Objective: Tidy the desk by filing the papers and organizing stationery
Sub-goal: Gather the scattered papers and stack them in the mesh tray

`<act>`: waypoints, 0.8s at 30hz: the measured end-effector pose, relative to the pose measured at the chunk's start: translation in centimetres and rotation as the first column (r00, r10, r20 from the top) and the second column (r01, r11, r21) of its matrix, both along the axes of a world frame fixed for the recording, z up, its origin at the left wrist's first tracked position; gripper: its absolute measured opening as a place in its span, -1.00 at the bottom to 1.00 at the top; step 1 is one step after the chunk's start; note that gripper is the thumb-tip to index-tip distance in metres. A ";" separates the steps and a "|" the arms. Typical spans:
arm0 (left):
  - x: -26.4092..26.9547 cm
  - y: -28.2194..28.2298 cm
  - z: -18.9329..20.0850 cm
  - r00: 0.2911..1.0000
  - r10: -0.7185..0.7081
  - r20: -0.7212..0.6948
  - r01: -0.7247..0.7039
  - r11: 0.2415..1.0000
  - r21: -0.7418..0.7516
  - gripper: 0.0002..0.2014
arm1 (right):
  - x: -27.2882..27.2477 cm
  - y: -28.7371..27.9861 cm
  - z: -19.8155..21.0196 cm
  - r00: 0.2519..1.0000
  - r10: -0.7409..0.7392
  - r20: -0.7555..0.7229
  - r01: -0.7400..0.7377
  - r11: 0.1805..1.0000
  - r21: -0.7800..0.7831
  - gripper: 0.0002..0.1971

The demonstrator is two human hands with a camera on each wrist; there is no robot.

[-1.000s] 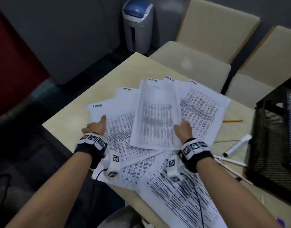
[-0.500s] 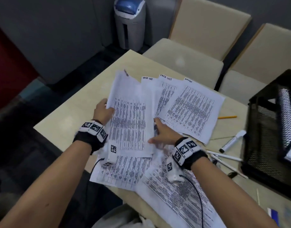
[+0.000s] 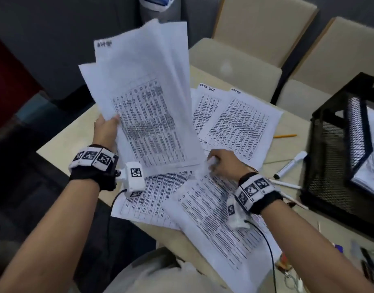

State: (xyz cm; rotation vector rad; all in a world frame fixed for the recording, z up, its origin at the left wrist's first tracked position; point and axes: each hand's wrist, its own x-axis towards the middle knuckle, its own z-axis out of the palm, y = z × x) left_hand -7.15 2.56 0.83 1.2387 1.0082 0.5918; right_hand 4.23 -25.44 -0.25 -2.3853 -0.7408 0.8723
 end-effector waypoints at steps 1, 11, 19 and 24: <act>-0.4 0.1 -1.1 0.998 -0.034 -0.053 0.034 0.999 -0.014 -0.66 | 0.9 0.4 0.7 0.997 -0.074 0.037 0.071 0.994 0.080 -0.86; 0.1 -4.7 -2.3 0.745 -0.633 -0.210 0.579 0.770 -0.268 -0.79 | 6.2 6.4 3.8 0.698 -0.510 -0.502 0.716 0.482 0.505 -0.61; 5.5 -3.3 -0.5 0.796 -0.549 -0.256 0.594 0.789 0.155 -0.41 | 12.8 -0.7 -1.9 0.604 -0.788 0.119 0.796 0.602 -0.057 -0.51; 10.4 -3.9 1.6 0.765 -0.563 -0.314 0.619 0.776 0.118 -0.79 | 14.1 -4.2 -2.6 0.634 -0.751 0.183 0.771 0.597 -0.222 -0.04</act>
